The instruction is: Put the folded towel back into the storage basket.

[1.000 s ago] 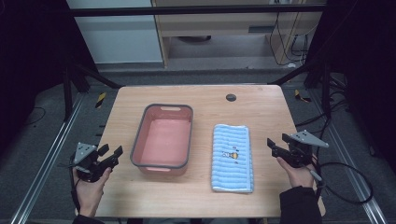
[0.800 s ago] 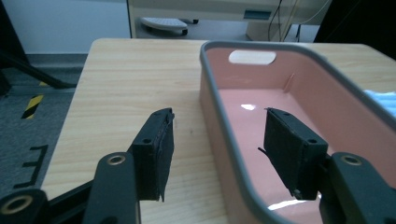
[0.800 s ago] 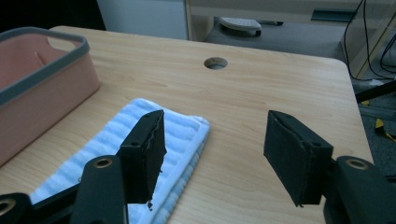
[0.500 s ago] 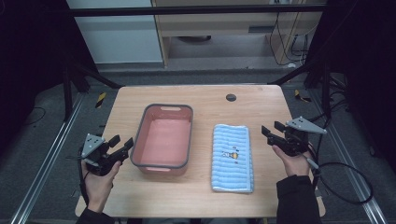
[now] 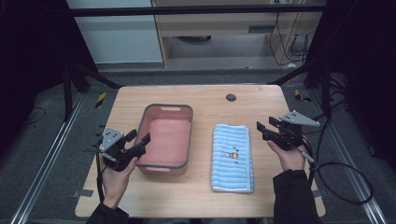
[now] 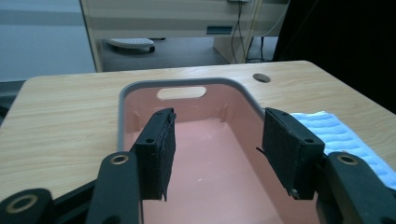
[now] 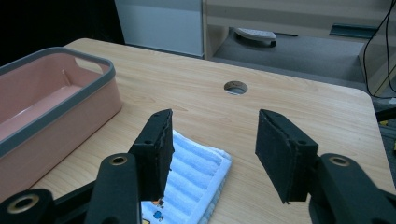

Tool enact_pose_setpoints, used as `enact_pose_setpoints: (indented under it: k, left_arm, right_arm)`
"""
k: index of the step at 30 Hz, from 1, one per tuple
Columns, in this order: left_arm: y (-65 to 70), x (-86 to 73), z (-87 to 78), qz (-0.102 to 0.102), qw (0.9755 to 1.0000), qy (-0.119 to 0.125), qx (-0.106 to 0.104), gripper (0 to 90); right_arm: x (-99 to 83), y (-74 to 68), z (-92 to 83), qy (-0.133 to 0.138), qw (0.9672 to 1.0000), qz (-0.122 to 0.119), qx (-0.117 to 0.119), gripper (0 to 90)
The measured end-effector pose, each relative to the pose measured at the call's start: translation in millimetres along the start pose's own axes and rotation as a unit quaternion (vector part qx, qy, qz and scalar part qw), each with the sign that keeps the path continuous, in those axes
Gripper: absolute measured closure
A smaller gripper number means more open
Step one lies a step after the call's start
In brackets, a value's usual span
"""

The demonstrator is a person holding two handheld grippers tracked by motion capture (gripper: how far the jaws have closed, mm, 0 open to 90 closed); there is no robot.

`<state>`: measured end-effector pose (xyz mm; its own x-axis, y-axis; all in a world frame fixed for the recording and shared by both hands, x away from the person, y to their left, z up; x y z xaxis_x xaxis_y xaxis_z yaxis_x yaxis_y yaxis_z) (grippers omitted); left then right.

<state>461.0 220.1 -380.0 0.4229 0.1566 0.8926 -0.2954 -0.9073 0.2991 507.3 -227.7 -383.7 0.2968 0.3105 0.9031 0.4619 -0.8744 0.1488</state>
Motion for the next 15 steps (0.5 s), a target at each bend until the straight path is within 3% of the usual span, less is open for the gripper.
enact_pose_setpoints:
  k: [13, 15]
  left_arm:
    - [46.8, -11.0, 17.6, 0.024, 0.9987, -0.015, -0.042, 43.7]
    - [56.9, -15.7, 22.0, 0.036, 0.9981, -0.022, -0.046, 43.7]
  right_arm:
    - [6.2, -2.8, 11.5, -0.003, 0.9999, -0.013, 0.001, 47.1]
    - [6.7, -2.8, 13.0, -0.006, 0.9999, -0.016, 0.000, 46.9]
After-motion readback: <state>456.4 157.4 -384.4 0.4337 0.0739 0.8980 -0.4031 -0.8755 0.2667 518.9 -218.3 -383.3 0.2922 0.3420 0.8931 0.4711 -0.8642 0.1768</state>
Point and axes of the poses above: each handheld gripper's, and its own axes: z roughly forward along the jaws, x roughly out of its top, y roughly to its right, the point moved 3 cm from there along z, roughly forward along the jaws, and after that the axes turned 12 degrees about -z, right-handed, at the moved point
